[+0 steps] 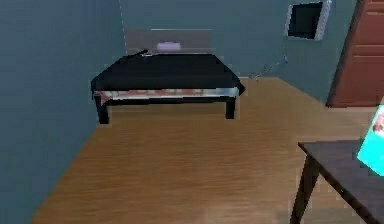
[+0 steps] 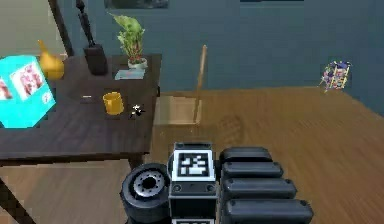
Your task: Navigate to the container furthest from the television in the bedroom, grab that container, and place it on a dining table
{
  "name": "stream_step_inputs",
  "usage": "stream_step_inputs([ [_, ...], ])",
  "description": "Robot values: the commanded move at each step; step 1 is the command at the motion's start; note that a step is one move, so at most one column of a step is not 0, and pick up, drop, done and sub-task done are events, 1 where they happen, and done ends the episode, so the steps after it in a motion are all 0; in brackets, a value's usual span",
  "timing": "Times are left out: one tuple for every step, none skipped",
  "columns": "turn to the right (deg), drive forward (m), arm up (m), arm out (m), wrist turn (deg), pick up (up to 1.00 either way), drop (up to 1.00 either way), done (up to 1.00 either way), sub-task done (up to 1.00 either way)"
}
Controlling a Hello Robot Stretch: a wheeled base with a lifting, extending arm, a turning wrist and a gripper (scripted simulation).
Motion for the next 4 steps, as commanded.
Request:
stream_step_inputs([
  [0.0, 1.0, 0.0, 0.0, 0.0, 0.0, 0.0, 0.0, 0.0],
  [-6.0, 0.0, 0.0, 0.0, 0.0, 0.0, 0.0, 0.0, 0.0],
  [0.0, 0.25, 0.0, 0.0, 0.0, 0.0, 0.0, 0.0, 0.0],
  [45.0, 0.0, 0.0, 0.0, 0.0, 0.0, 0.0, 0.0, 0.0],
])
